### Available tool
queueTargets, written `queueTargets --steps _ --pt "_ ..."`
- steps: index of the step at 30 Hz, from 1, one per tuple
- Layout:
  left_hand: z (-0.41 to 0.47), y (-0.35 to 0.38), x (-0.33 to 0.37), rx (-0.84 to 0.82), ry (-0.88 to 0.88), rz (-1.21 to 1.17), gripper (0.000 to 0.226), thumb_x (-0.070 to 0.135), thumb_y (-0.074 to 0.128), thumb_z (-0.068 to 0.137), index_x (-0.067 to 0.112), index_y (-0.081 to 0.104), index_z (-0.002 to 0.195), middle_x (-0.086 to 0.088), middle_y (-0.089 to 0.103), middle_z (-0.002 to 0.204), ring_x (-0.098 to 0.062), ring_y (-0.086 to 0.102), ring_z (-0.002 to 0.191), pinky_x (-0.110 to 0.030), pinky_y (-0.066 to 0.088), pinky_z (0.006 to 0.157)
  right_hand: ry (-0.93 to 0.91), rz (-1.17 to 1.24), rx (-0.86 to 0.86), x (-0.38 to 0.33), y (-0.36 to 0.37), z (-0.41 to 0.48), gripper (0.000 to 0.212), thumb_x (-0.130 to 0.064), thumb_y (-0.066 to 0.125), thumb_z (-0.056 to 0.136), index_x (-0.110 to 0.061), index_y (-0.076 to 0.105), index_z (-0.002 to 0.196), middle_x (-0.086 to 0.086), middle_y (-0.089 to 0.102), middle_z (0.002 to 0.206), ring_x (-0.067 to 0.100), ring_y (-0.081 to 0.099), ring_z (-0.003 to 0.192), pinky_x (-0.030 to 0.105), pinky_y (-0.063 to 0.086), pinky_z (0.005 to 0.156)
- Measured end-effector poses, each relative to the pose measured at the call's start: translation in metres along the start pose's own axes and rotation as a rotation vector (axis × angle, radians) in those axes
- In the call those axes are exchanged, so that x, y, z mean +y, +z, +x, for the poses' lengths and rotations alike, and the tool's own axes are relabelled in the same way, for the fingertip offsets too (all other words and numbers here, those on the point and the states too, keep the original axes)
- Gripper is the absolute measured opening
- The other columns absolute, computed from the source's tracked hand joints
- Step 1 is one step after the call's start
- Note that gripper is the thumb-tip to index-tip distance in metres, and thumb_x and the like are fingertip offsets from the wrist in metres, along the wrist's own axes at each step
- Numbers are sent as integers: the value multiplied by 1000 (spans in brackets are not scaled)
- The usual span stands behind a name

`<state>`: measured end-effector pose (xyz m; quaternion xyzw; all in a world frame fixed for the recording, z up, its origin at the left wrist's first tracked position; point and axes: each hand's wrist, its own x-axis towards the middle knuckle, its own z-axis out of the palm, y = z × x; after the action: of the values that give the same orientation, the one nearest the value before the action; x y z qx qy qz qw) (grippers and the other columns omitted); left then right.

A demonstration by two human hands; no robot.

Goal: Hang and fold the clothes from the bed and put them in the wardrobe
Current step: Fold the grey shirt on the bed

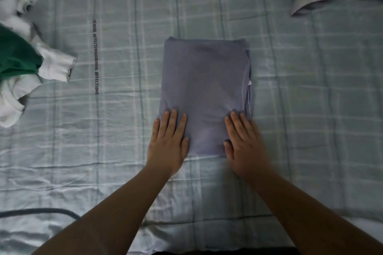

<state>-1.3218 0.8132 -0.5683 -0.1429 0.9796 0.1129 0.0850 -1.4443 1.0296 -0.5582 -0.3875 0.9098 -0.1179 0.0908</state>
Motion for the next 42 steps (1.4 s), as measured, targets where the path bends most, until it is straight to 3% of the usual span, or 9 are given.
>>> queueTargets --steps 5,9,15,21,25,29,34,38,42 --pt "9 -28 -2 33 46 -54 61 42 29 103 18 24 158 -14 19 165 -32 9 154 -55 13 122 108 75 46 -18 -30 19 63 -28 55 82 -9 50 142 12 43 152 30 34 144 51 25 117" --pt "65 -54 -18 90 73 -99 62 38 35 100 11 30 155 -17 26 162 -35 17 152 -54 18 121 116 55 113 -16 -49 82 63 -25 47 86 -4 43 145 21 42 151 38 36 141 51 26 117" --pt "162 -62 -36 -71 26 -7 68 54 19 102 21 4 160 -10 -1 168 -28 -4 154 -49 1 123 101 -68 65 12 -21 170 63 -37 37 97 -1 38 148 24 38 152 42 36 141 55 30 115" --pt "166 -44 -42 -89 23 -19 70 58 15 99 25 -2 159 -8 -6 168 -25 -9 154 -47 -1 124 91 -124 54 23 -1 171 64 -42 30 100 -6 31 153 19 34 156 37 30 145 50 24 119" --pt "141 -51 -48 67 93 -155 63 46 26 103 13 23 157 -19 16 164 -36 8 153 -53 15 122 79 -58 105 6 -17 147 62 -38 34 101 -6 29 153 17 29 159 34 26 147 46 17 122" --pt "54 -45 -47 177 308 -205 55 32 42 102 3 42 149 -20 33 158 -37 25 149 -56 23 119 -153 65 102 -24 -26 66 55 -30 49 96 -5 45 145 17 40 153 34 35 143 45 22 120" --pt "-27 -24 -61 -50 531 -47 65 48 42 101 15 32 155 -9 27 162 -28 17 153 -52 21 120 -264 -59 -165 -14 -10 -21 66 -41 50 94 -16 34 153 6 29 161 27 25 149 51 25 118" --pt "-30 -16 -80 -154 522 34 67 41 46 101 18 21 159 -7 17 166 -27 9 154 -51 22 120 -242 -98 -134 10 -11 -28 63 -21 53 90 -15 38 152 8 32 159 29 28 148 54 29 116" --pt "-17 -19 -83 -169 574 48 61 38 42 103 22 21 159 -5 17 166 -25 9 154 -48 22 121 -235 -50 -107 21 -6 -18 59 -20 52 94 -14 36 151 9 36 157 29 32 145 51 32 115"
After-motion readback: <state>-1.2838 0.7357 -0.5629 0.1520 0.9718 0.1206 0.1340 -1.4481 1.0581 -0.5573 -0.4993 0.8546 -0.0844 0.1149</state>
